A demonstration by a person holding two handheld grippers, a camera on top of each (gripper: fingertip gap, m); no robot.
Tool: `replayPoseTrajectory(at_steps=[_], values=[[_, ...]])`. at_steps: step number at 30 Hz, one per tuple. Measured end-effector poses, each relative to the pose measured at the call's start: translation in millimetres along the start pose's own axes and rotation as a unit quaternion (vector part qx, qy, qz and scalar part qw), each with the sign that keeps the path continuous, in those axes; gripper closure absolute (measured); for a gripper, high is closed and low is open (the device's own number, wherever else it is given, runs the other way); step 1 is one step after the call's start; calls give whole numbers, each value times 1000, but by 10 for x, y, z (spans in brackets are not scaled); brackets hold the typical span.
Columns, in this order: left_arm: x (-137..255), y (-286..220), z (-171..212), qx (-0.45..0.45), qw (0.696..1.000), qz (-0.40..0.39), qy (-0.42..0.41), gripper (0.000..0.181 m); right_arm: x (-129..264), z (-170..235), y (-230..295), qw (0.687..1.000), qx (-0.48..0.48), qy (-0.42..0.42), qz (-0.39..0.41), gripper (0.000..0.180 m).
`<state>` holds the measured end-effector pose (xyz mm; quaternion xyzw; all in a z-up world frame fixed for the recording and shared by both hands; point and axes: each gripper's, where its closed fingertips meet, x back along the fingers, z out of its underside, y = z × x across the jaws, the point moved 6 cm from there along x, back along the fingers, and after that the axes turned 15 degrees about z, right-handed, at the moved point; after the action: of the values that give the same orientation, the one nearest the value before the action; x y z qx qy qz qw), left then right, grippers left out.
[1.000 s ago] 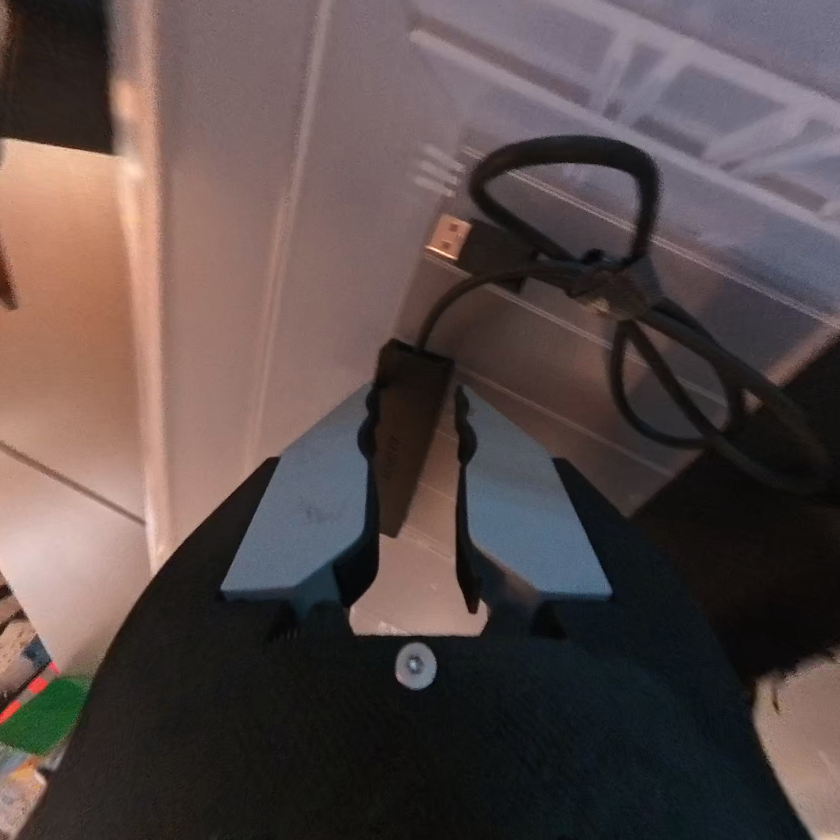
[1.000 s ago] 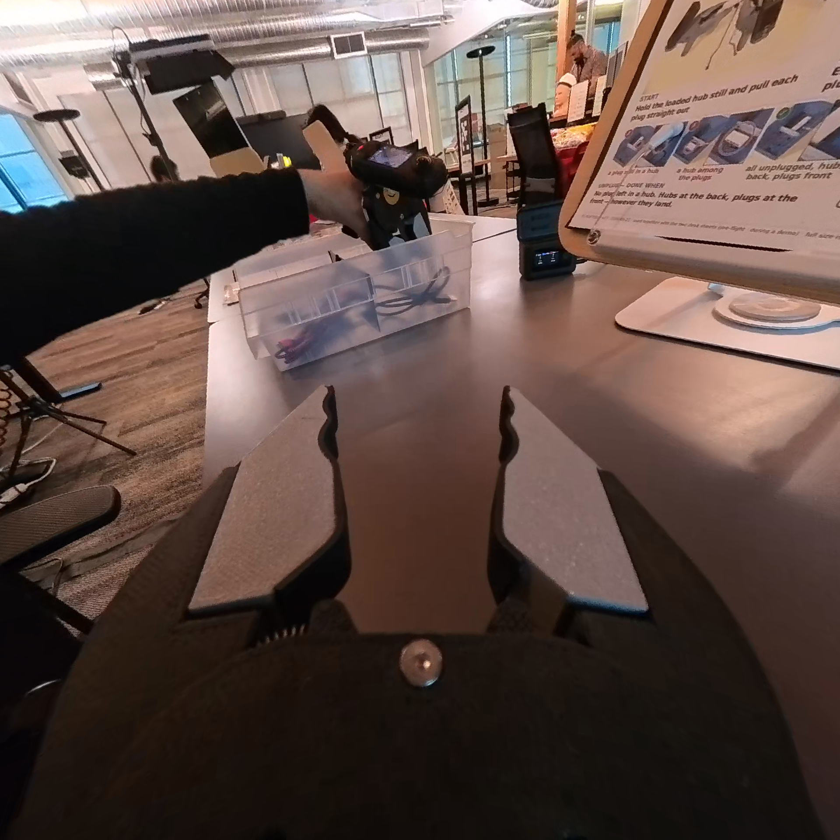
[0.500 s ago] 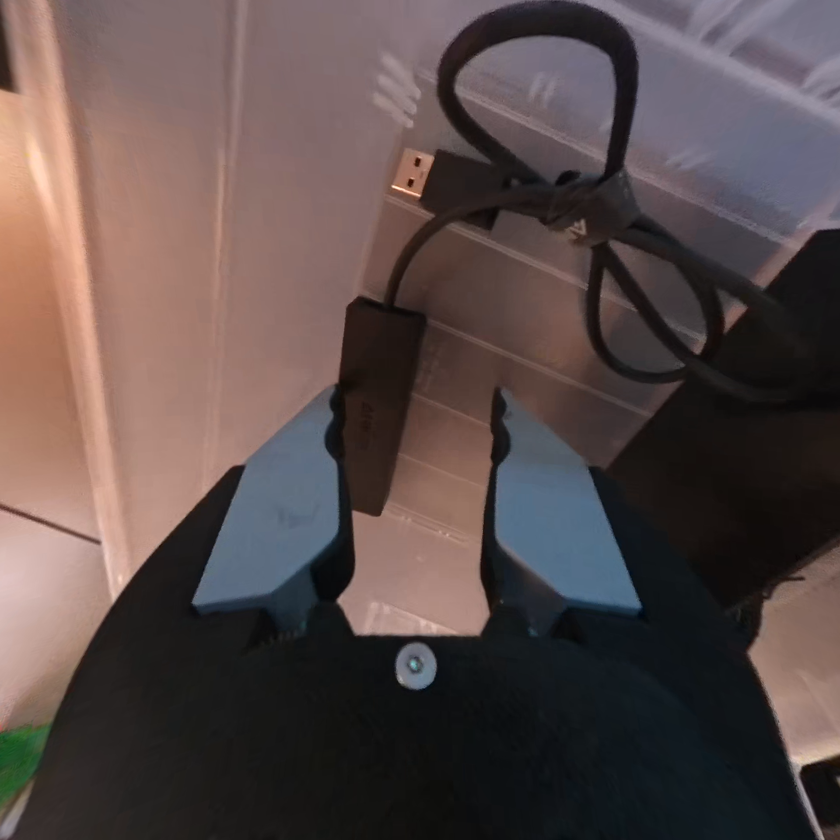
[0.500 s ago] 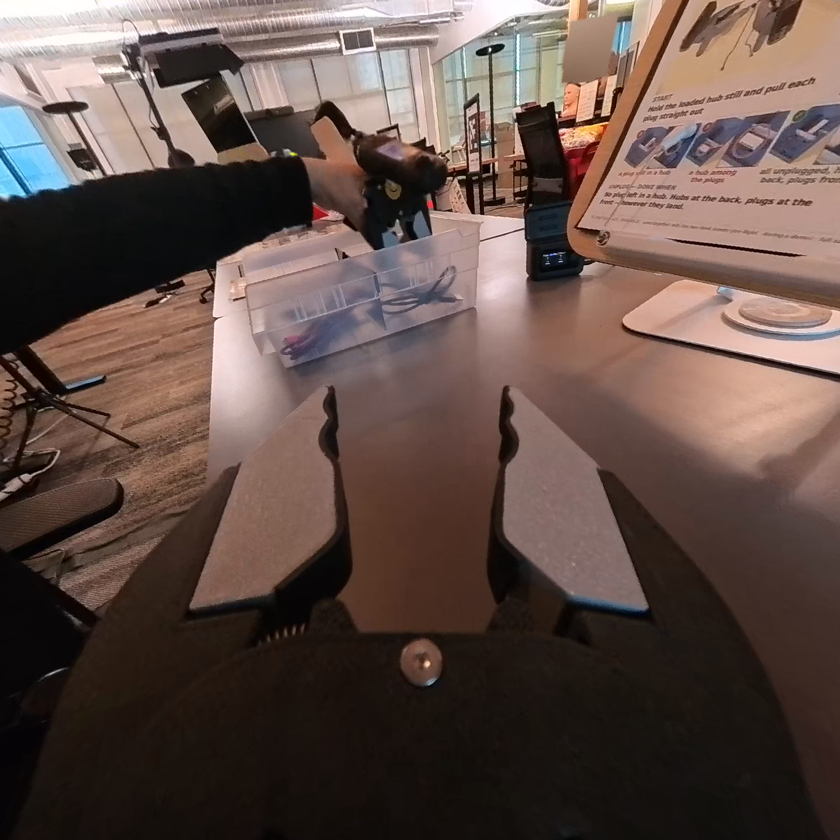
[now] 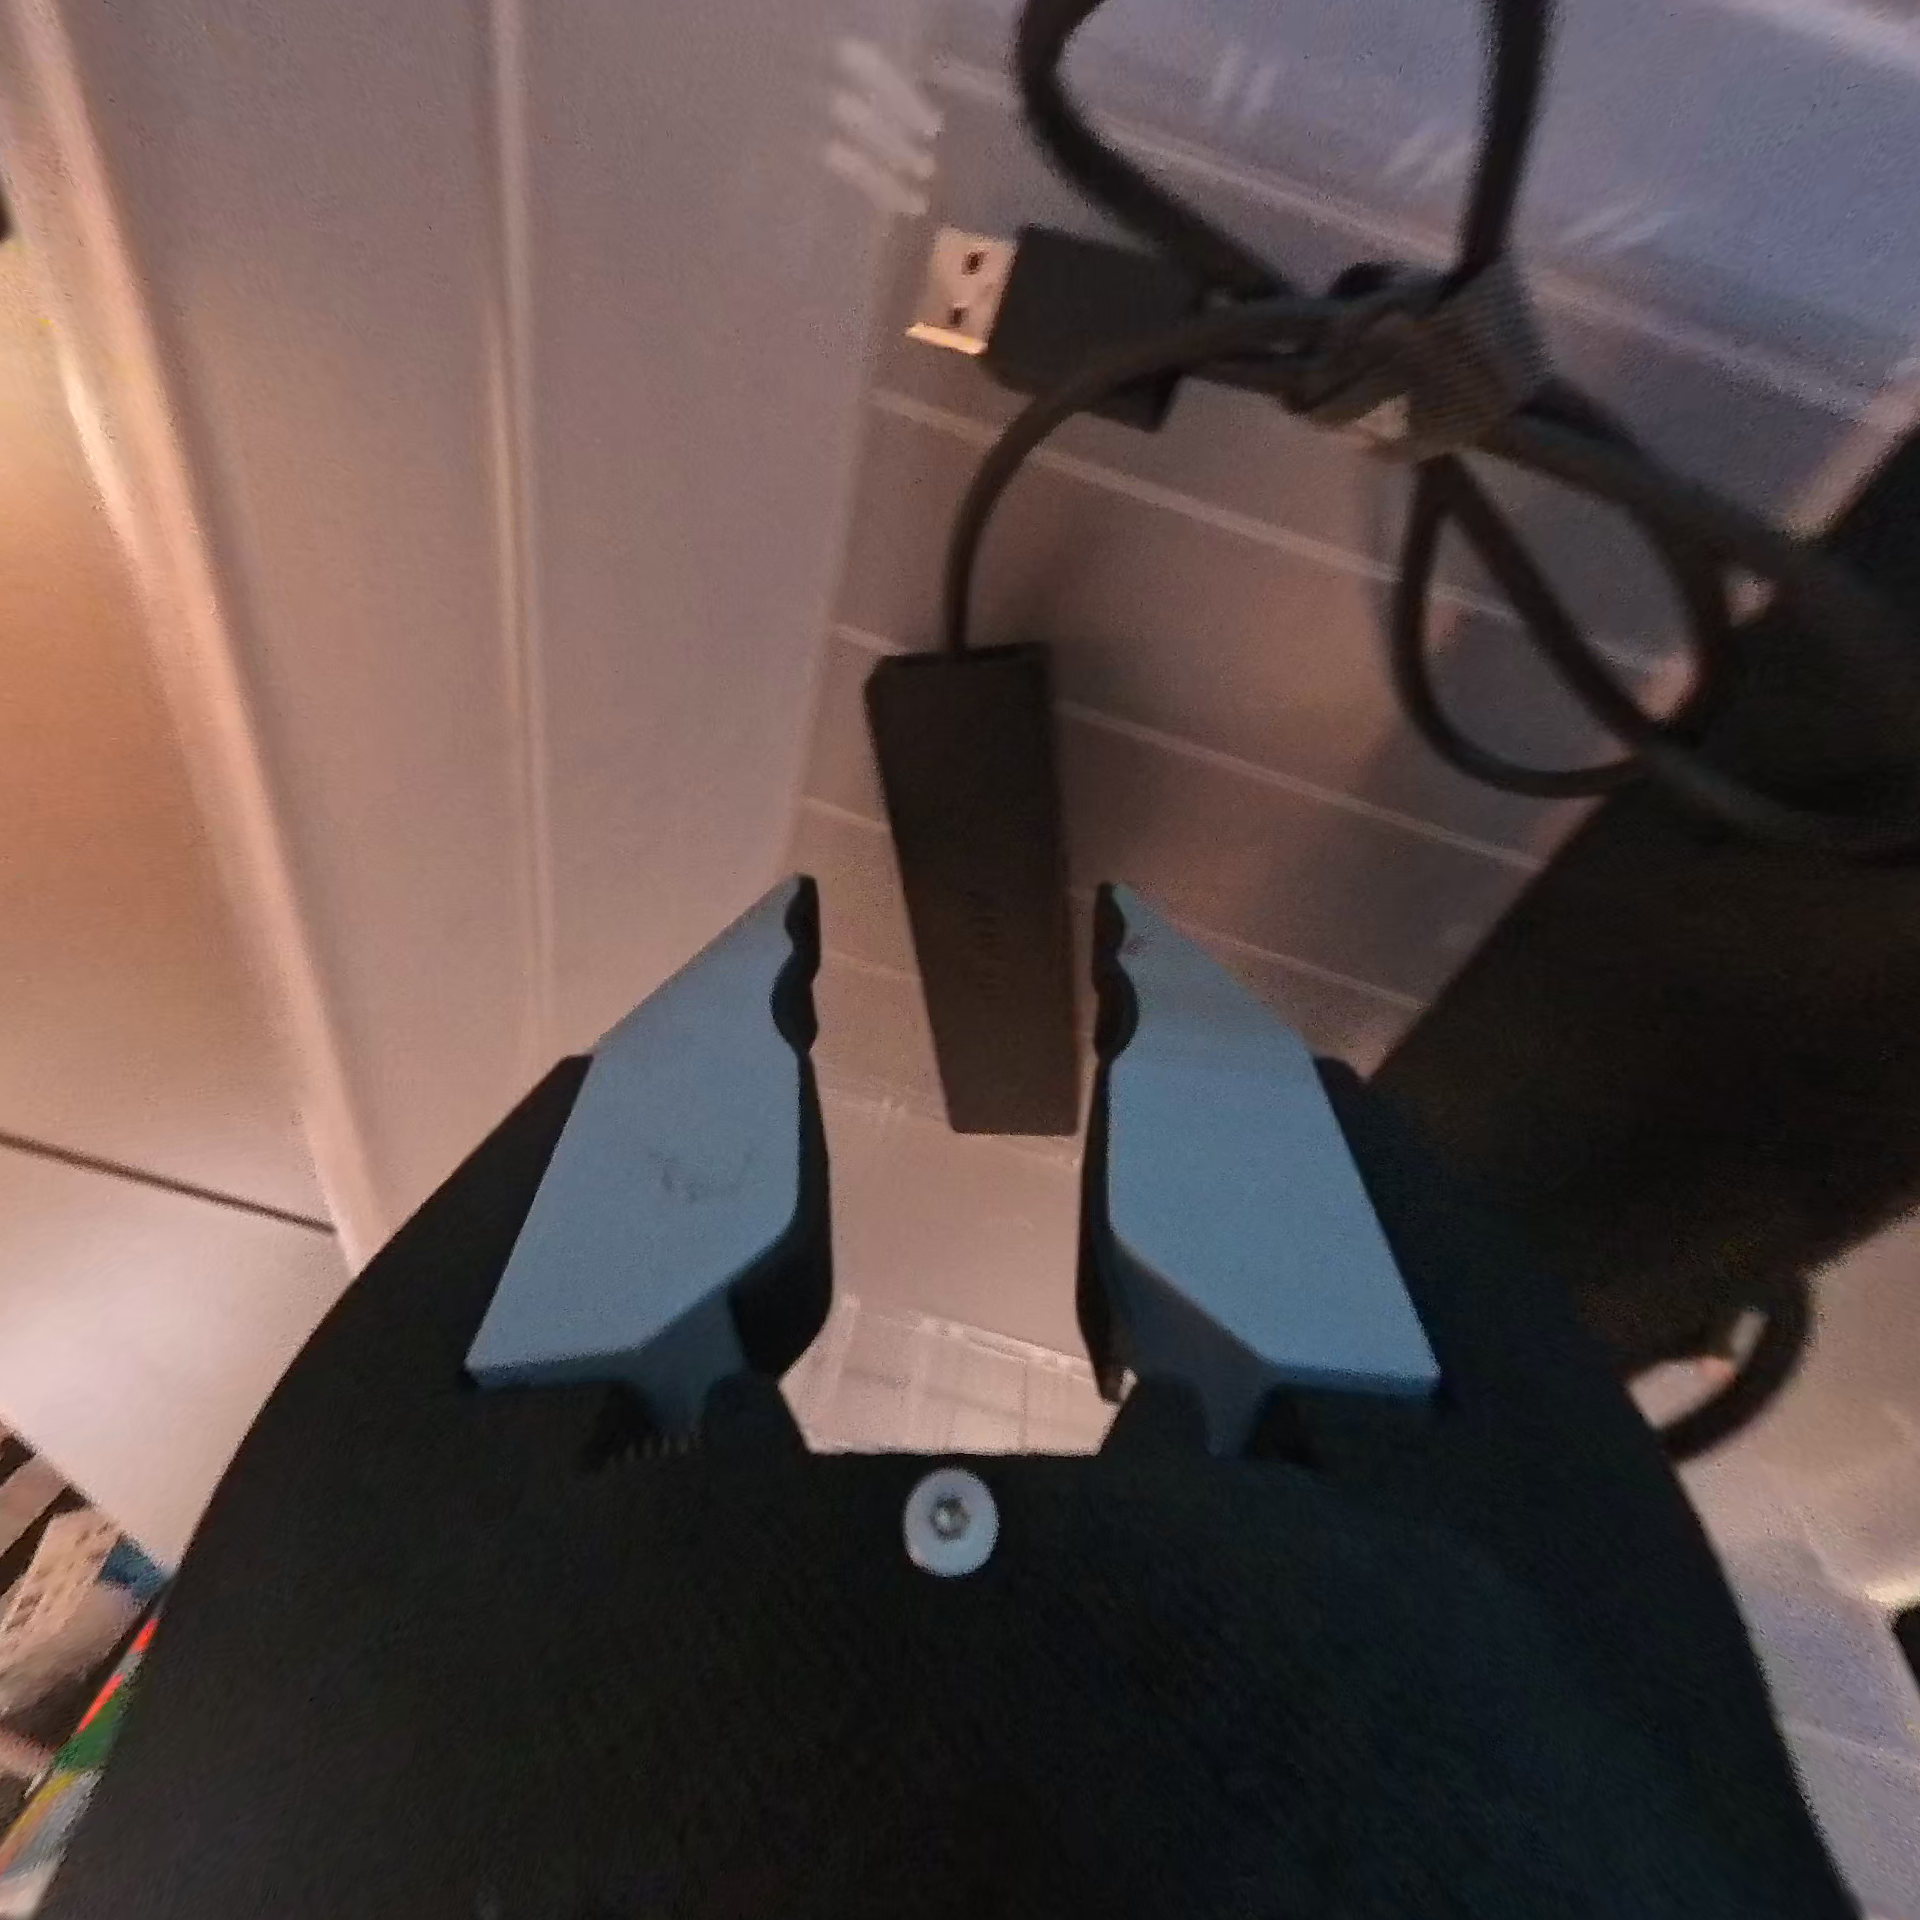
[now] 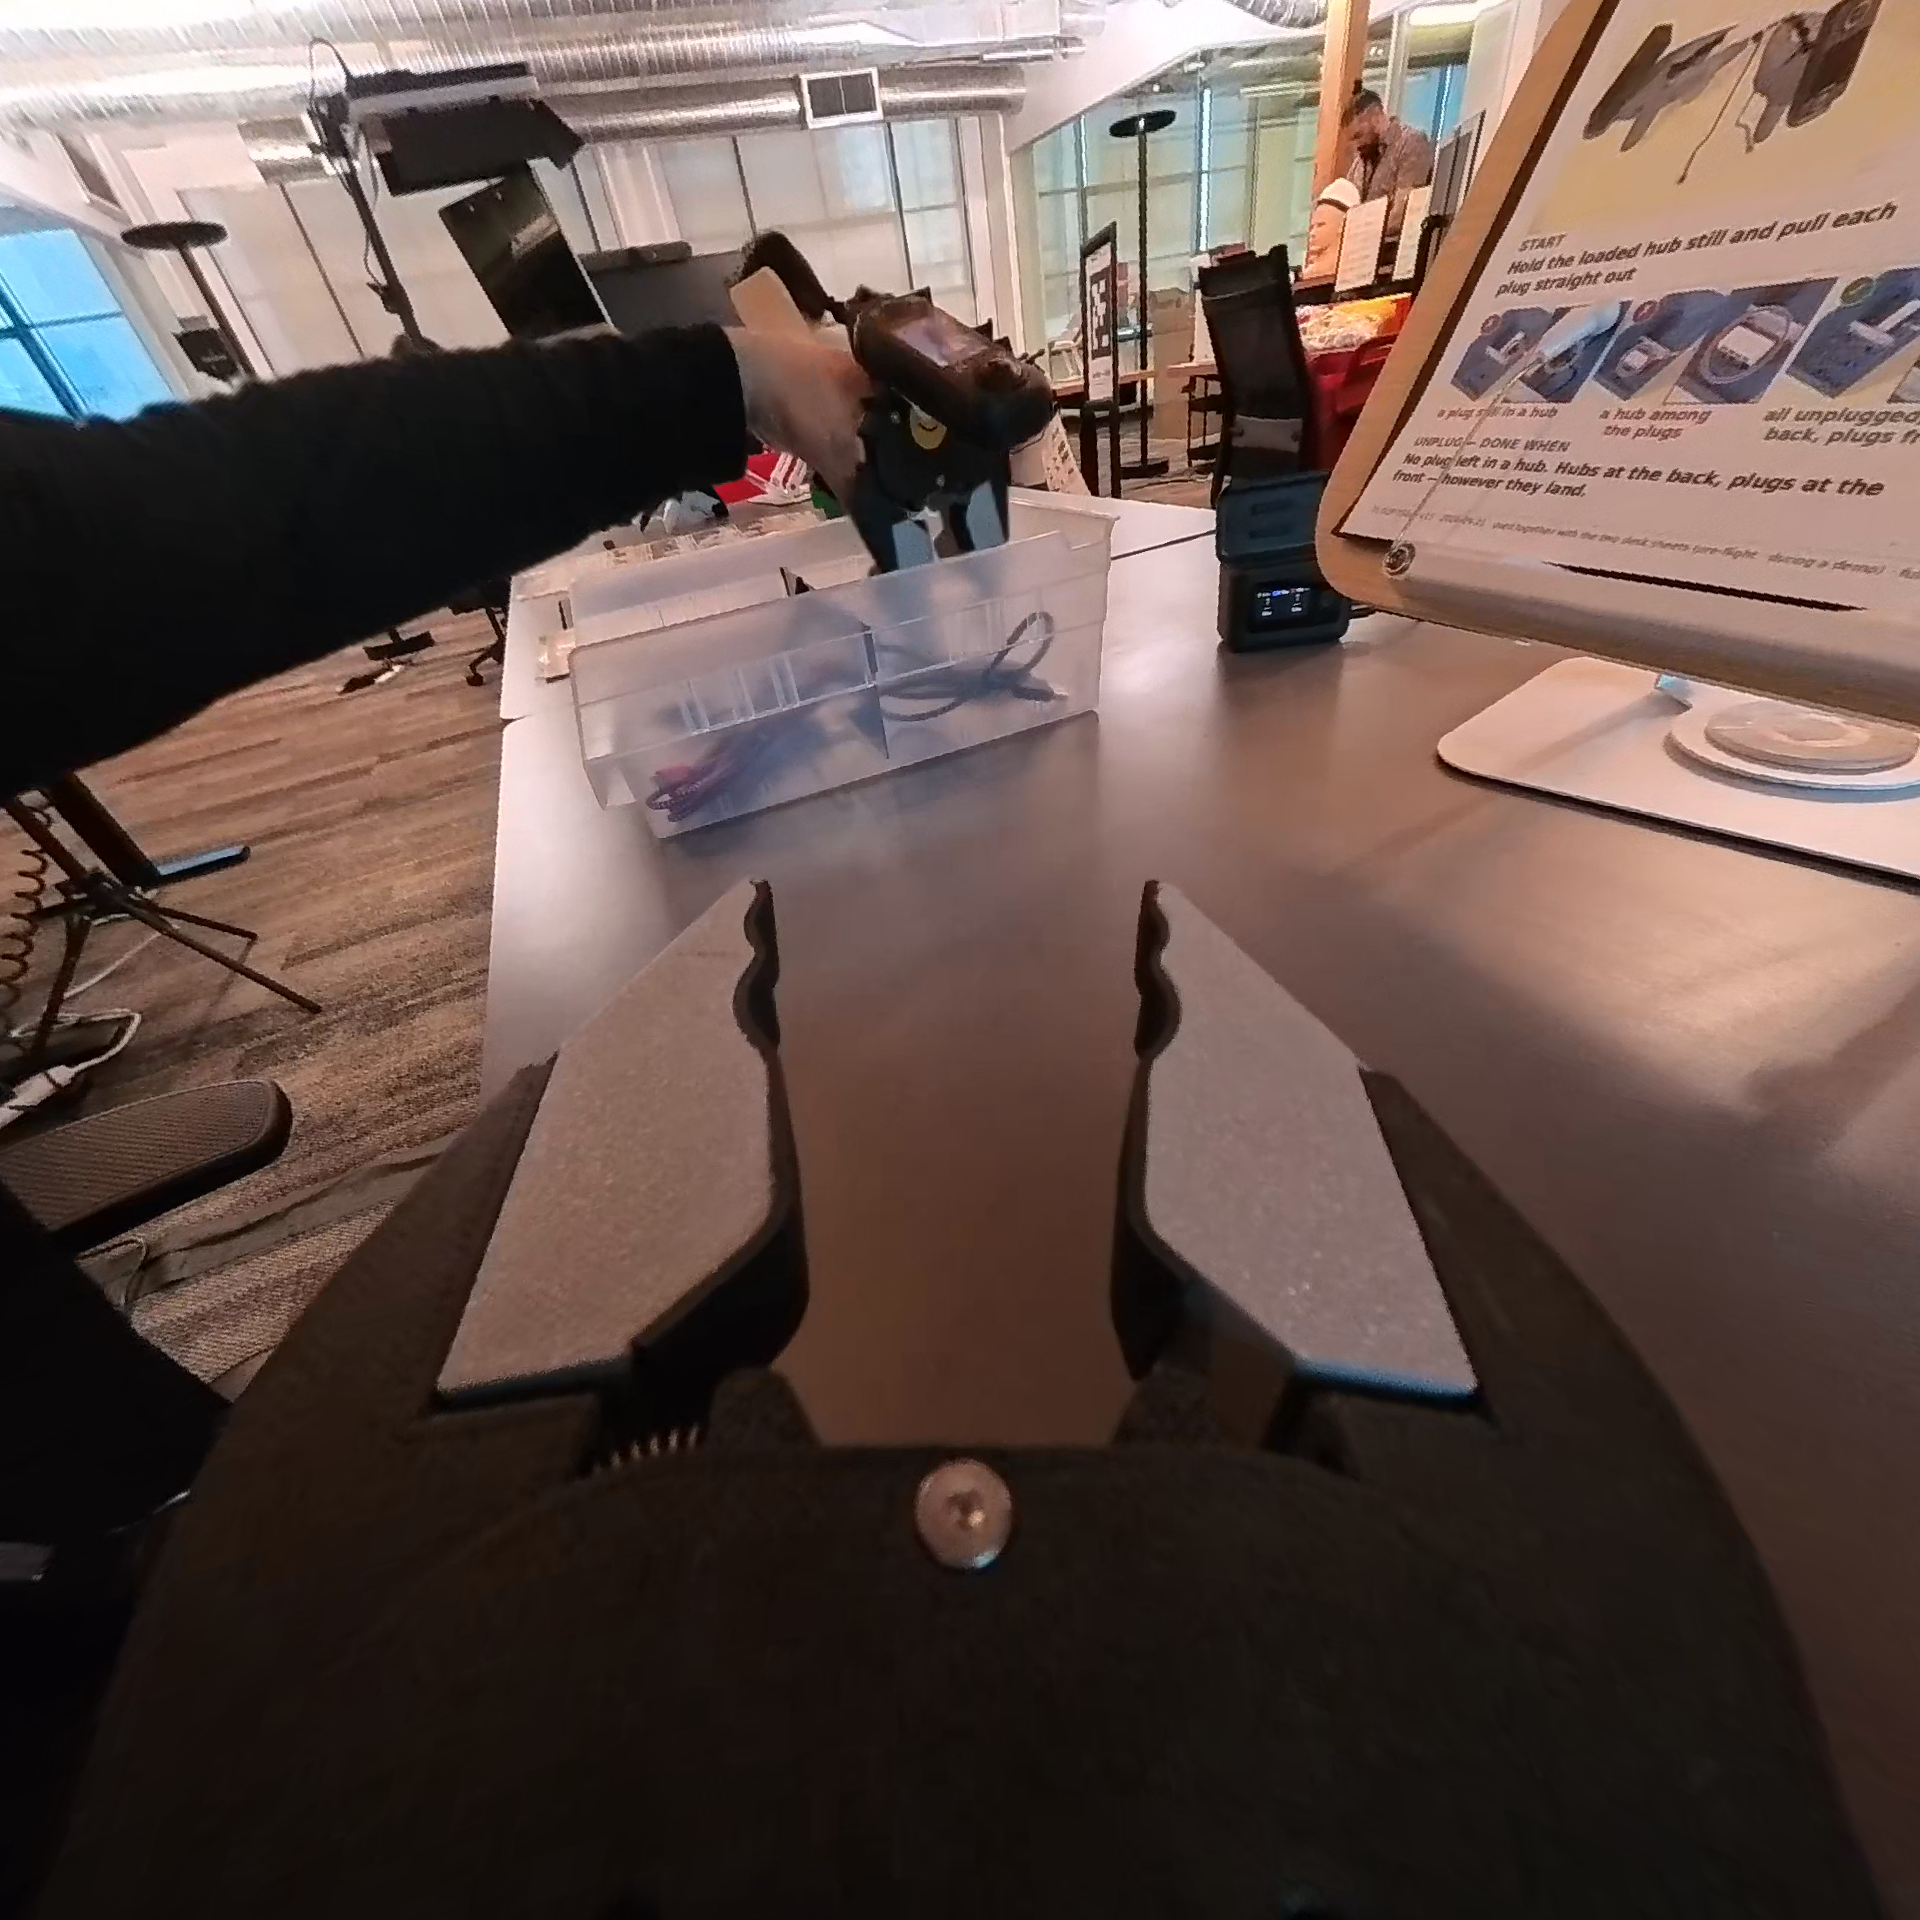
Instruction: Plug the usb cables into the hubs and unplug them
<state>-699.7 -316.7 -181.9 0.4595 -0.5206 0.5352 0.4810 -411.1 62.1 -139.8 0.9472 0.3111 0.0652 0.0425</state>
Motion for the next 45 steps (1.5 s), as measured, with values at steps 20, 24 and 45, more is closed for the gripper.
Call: replayPoseTrajectory(at_steps=[20,24,45], values=[[1523,-346,15,61,956,-270,-96,151,38,-13,28,1000,8,-8,-3,116],[2414,-777,-216,59,891,-424,-153,151,47,-17,18,1000,10,-10,4,117],[164,-2281,-2523,-63,975,-103,-185,151,178,-74,-13,998,33,-43,40,118]])
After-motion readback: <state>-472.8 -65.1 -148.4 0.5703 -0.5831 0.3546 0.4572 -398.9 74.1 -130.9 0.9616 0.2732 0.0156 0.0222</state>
